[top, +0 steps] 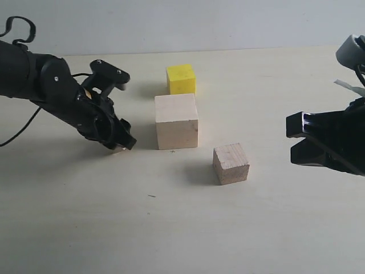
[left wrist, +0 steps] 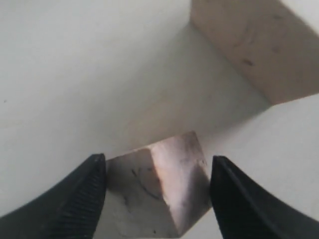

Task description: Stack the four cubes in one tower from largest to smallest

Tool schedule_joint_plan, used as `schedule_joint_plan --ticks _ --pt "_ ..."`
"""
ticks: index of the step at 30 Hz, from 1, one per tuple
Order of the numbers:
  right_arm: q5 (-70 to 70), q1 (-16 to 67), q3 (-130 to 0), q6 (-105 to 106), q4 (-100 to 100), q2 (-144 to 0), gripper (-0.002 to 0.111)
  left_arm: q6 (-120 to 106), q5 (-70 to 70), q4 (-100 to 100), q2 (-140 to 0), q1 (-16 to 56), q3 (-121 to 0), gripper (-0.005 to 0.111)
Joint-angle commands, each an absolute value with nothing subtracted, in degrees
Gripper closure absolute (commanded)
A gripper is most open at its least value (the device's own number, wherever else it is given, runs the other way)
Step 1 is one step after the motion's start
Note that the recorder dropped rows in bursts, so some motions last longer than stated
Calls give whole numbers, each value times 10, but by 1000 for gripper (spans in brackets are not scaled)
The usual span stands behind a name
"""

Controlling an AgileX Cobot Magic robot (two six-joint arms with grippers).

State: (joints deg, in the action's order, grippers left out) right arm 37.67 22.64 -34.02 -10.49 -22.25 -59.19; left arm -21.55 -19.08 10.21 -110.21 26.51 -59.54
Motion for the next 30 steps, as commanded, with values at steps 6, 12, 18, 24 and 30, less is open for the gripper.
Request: schedule_joint_plan --ticks 6,12,18,24,30 --pt "372 227 -344 -91 -219 -593 108 -190 -238 94 -1098 211 -587 48" --pt "363 227 -344 -90 -219 -593 108 -190 -236 99 -1073 211 -587 45" --pt "362 227 -344 -90 -219 -593 108 -190 -236 122 -1050 211 -587 29" --pt "362 227 -344 -90 -219 -593 108 -190 -235 128 -1033 211 -587 30" --pt "334 227 -344 -90 -219 -593 108 -193 -234 169 -1002 214 -587 30"
